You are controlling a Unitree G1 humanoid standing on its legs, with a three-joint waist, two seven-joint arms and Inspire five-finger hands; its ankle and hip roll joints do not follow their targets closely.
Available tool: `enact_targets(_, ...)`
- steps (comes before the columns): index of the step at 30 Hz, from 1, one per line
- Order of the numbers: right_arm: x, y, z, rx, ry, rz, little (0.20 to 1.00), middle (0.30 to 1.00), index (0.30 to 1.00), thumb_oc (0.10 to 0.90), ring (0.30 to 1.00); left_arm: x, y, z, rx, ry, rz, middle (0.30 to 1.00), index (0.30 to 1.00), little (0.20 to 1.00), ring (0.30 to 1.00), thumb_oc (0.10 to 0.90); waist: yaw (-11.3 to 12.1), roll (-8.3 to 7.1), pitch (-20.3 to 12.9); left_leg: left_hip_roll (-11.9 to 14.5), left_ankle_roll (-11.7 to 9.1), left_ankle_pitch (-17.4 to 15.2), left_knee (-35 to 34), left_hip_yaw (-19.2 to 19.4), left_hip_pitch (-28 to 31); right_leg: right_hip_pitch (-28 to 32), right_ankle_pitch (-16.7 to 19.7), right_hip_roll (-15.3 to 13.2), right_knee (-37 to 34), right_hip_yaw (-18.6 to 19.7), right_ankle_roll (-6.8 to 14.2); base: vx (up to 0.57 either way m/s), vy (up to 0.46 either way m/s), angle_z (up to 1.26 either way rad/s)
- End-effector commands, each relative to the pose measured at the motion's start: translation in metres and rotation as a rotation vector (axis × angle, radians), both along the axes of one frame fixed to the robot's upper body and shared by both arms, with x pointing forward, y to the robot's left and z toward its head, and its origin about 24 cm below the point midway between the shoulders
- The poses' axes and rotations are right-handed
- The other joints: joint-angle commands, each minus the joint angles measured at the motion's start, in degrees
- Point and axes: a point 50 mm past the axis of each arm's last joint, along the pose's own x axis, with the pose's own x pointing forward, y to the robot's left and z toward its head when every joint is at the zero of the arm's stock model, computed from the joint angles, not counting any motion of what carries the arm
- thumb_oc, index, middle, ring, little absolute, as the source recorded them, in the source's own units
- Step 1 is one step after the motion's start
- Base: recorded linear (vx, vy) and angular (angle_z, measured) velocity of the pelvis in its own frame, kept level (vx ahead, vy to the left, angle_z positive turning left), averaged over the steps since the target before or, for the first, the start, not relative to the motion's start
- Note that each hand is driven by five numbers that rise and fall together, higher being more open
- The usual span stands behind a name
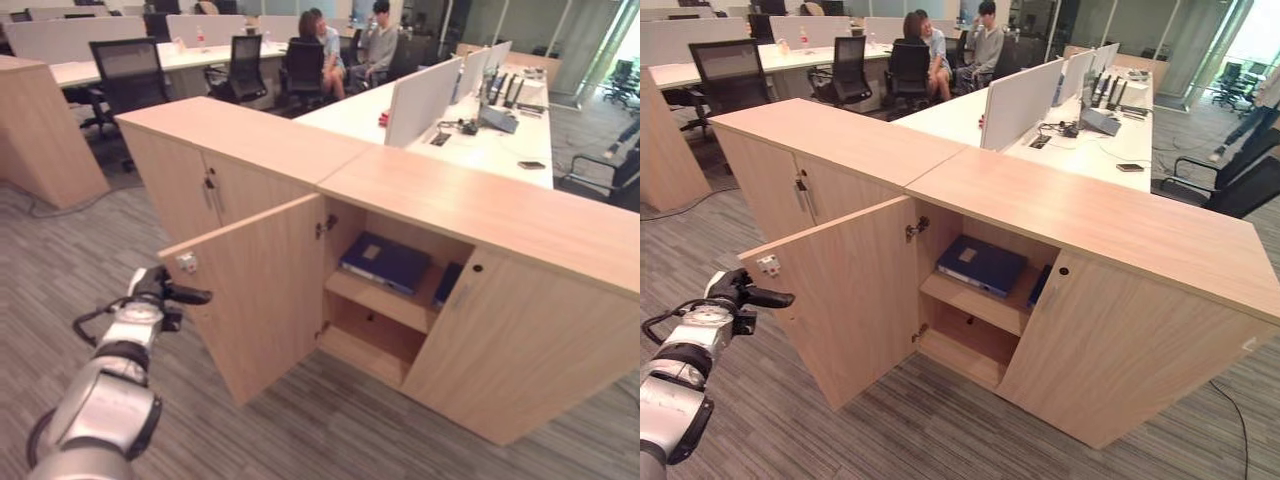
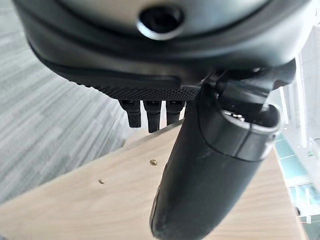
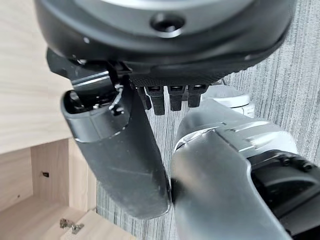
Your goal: Put the empty folder in the office cabinet
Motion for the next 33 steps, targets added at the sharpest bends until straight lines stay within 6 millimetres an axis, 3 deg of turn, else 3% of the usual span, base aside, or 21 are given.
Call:
enact_targets(1, 0.017, -0.017, 0.005, -0.036, -0.035, 0.016, 0.9, 0.9, 0.9, 0.8, 0.9, 0.071, -0.124, 0.116, -0.16, -0.543, -0.466, 0.9, 0.9, 0.9, 0.9, 0.8, -2.98, 4.68, -1.6, -2.07, 1.06, -8.28, -0.02, -3.57, 1.6, -0.72, 9.05, -1.92, -2.04, -3.96, 3.12, -0.01, -0.002, 0.28)
enact_targets(4, 0.018, -0.014, 0.005, -0.03, -0.038, 0.016, 0.9, 0.9, 0.9, 0.8, 0.9, 0.068, -0.138, 0.117, -0.196, -0.573, -0.517, 0.9, 0.9, 0.9, 0.9, 0.8, -2.9, 4.58, -1.57, -2.16, 1.06, -8.22, -0.02, -3.78, 1.54, -0.64, 9.06, -2.05, -1.96, -4.2, 3.12, -0.01, 0.001, 0.17)
enact_targets(5, 0.02, -0.013, 0.005, -0.028, -0.044, 0.012, 0.9, 0.9, 0.9, 0.8, 0.9, 0.063, -0.155, 0.119, -0.222, -0.603, -0.596, 0.9, 0.9, 0.9, 0.9, 0.8, -2.71, 4.57, -1.4, -2.34, 1.07, -8.17, -0.02, -3.98, 1.47, -0.55, 8.98, -2.17, -1.95, -4.38, 3.12, -0.01, 0.007, 0.08)
enact_targets(6, 0.02, -0.014, 0.005, -0.028, -0.044, 0.012, 0.9, 0.9, 0.9, 0.8, 0.9, 0.063, -0.155, 0.119, -0.222, -0.603, -0.595, 0.9, 0.9, 0.9, 0.9, 0.8, -2.72, 4.58, -1.41, -2.35, 1.07, -8.17, -0.02, -3.98, 1.48, -0.54, 8.98, -2.17, -1.95, -4.38, 3.12, -0.01, 0.004, 0.08)
enact_targets(7, 0.021, -0.01, 0.004, -0.018, -0.047, 0.007, 0.9, 0.9, 0.9, 0.8, 0.9, 0.051, -0.173, 0.121, -0.268, -0.647, -0.702, 0.9, 0.9, 0.9, 0.9, 0.8, -2.28, 4.4, -1.16, -2.49, 1.1, -8.18, -0.02, -4.29, 1.49, -0.25, 8.86, -2.24, -1.95, -4.71, 3.12, 0.0, -0.005, 0.05)
enact_targets(10, 0.019, -0.006, 0.002, 0.001, -0.04, -0.017, 0.9, 0.9, 0.9, 0.8, 0.9, 0.021, -0.195, 0.114, -0.372, -0.686, -0.872, 0.9, 0.9, 0.9, 0.9, 0.8, -1.55, 4.06, -0.77, -2.63, 1.08, -8.19, -0.02, -4.6, 1.67, 0.15, 8.87, -2.28, -1.96, -4.96, 3.12, 0.0, -0.001, 0.05)
enact_targets(11, 0.019, -0.006, 0.002, 0.001, -0.04, -0.016, 0.9, 0.9, 0.9, 0.8, 0.9, 0.021, -0.195, 0.114, -0.372, -0.685, -0.871, 0.9, 0.9, 0.9, 0.9, 0.8, -1.6, 3.99, -0.92, -2.75, 1.13, -8.07, -0.02, -4.57, 1.49, -0.01, 9.01, -2.39, -2.04, -4.93, 3.12, 0.01, -0.003, 0.05)
enact_targets(12, 0.015, 0.0, 0.001, 0.024, -0.026, -0.031, 0.9, 0.9, 0.9, 0.8, 0.9, 0.0, -0.204, 0.109, -0.51, -0.715, -0.935, 0.9, 0.9, 0.9, 0.9, 0.8, -1.09, 3.78, -0.53, -2.72, 1.04, -8.38, -0.02, -4.6, 2.02, 0.53, 8.94, -2.36, -2.09, -5.01, 3.12, 0.0, 0.0, 0.04)
enact_targets(13, 0.015, 0.0, 0.0, 0.024, -0.026, -0.031, 0.9, 0.9, 0.9, 0.8, 0.9, 0.0, -0.204, 0.108, -0.51, -0.714, -0.934, 0.9, 0.9, 0.9, 0.9, 0.8, -1.14, 3.69, -0.77, -2.86, 1.11, -8.24, -0.02, -4.56, 1.75, 0.27, 9.11, -2.49, -2.17, -4.95, 3.12, 0.0, 0.0, 0.0)
enact_targets(15, 0.009, 0.009, -0.002, 0.055, -0.004, -0.057, 0.9, 0.9, 0.9, 0.8, 0.9, -0.04, -0.222, 0.094, -0.769, -0.713, -1.029, 0.9, 0.9, 0.9, 0.9, 0.8, -0.02, 3.36, 0.05, -2.85, 1.1, -8.61, 0.0, -4.62, 2.4, 1.07, 9.04, -2.33, -2.34, -5.1, 3.12, 0.0, 0.0, 0.0)
enact_targets(17, 0.009, 0.009, -0.002, 0.055, -0.004, -0.056, 0.9, 0.9, 0.9, 0.8, 0.9, -0.04, -0.222, 0.094, -0.769, -0.712, -1.029, 0.9, 0.9, 0.9, 0.9, 0.8, -0.05, 3.26, -0.15, -2.99, 1.16, -8.46, -0.02, -4.58, 2.16, 0.83, 9.2, -2.46, -2.42, -5.05, 3.12, 0.0, -0.006, -0.05)
enact_targets(18, 0.01, 0.01, -0.003, 0.059, -0.013, -0.08, 0.9, 0.9, 0.9, 0.8, 0.9, -0.057, -0.222, 0.085, -0.83, -0.697, -1.038, 0.9, 0.9, 0.9, 0.9, 0.8, 0.66, 3.31, 0.58, -2.8, 1.14, -8.68, 0.1, -4.73, 2.55, 1.38, 8.94, -2.13, -2.62, -5.09, 3.12, 0.0, -0.005, -0.06)
enact_targets(19, 0.01, 0.011, -0.003, 0.059, -0.013, -0.08, 0.9, 0.9, 0.9, 0.8, 0.9, -0.057, -0.221, 0.085, -0.829, -0.696, -1.037, 0.9, 0.9, 0.9, 0.9, 0.8, 0.63, 3.19, 0.37, -2.96, 1.22, -8.49, 0.03, -4.68, 2.31, 1.12, 9.11, -2.28, -2.69, -5.03, 3.12, 0.0, -0.009, -0.13)
enact_targets(20, 0.011, 0.012, -0.003, 0.061, -0.015, -0.087, 0.9, 0.9, 0.9, 0.8, 0.9, -0.071, -0.223, 0.071, -0.914, -0.636, -1.045, 0.9, 0.9, 0.9, 0.9, 0.8, 1.04, 3.22, 0.79, -2.91, 1.29, -8.52, 0.07, -4.67, 2.36, 1.28, 9.01, -2.17, -2.86, -5.03, 3.12, 0.0, -0.012, -0.16)
enact_targets(26, 0.006, 0.014, -0.004, 0.069, 0.002, -0.088, 0.9, 0.9, 0.9, 0.8, 0.9, -0.101, -0.218, 0.041, -1.048, -0.447, -1.059, 0.9, 0.9, 0.9, 0.9, 0.8, 1.82, 3.6, 1.63, -2.59, 1.33, -8.72, 0.2, -4.51, 2.77, 1.82, 9.17, -1.65, -3.07, -4.8, 3.12, 0.0, -0.011, -0.15)
enact_targets(33, 0.009, 0.015, -0.004, 0.062, 0.002, -0.062, 0.9, 0.9, 0.9, 0.8, 0.9, -0.111, -0.212, 0.027, -1.057, -0.348, -1.039, 0.9, 0.9, 0.9, 0.9, 0.8, 1.88, 4.14, 2.15, -2.15, 1.14, -8.72, 0.14, -4.09, 3.12, 1.75, 8.66, -1.23, -3.36, -4.5, 3.12, 0.0, -0.015, -0.11)
